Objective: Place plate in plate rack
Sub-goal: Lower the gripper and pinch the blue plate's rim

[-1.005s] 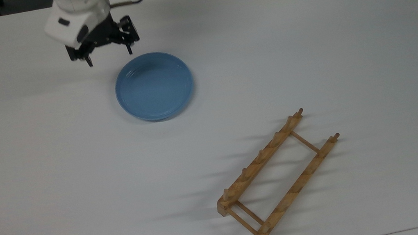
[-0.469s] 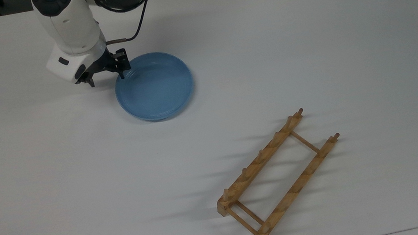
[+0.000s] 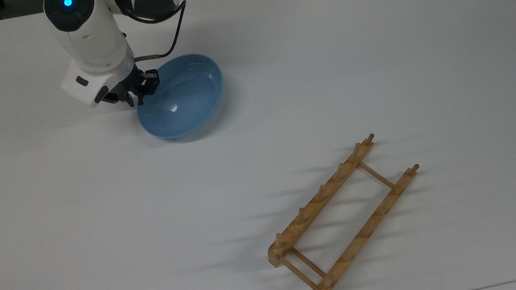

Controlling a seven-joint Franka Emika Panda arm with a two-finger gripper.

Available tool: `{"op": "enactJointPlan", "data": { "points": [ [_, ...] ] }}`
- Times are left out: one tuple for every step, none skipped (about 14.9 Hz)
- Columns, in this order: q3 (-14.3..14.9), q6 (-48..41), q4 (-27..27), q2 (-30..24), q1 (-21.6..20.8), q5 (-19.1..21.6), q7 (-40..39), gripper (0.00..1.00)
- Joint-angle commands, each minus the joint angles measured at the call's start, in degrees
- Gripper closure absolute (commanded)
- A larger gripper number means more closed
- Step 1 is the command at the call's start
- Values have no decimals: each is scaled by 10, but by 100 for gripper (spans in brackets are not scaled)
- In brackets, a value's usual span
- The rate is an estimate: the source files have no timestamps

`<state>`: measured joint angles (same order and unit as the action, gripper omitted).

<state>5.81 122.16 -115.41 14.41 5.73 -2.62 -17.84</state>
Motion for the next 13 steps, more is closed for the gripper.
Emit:
{"op": "enactJointPlan", "data": {
  "points": [
    [-11, 8, 0, 2, -3, -3, 33, 85],
    [-14, 8, 0, 2, -3, -3, 39, 85],
    [-14, 8, 0, 2, -3, -3, 45, 85],
    [-14, 8, 0, 2, -3, -3, 48, 85],
    [-15, 8, 1, 2, -2, -2, 52, 76],
    [-14, 8, 1, 2, -2, -2, 54, 70],
    [-15, 8, 1, 2, -2, -2, 54, 71],
    [-15, 8, 0, 2, -2, -2, 54, 79],
    [-16, 8, 1, 2, -3, -2, 54, 83],
    [-16, 8, 2, 1, -2, 0, 54, 94],
    [-16, 8, 4, 1, -3, 3, 56, 100],
    [-21, 8, 8, 2, -3, 6, 56, 100],
    [-28, 9, 8, 4, -2, 6, 56, 100]
  ]
}}
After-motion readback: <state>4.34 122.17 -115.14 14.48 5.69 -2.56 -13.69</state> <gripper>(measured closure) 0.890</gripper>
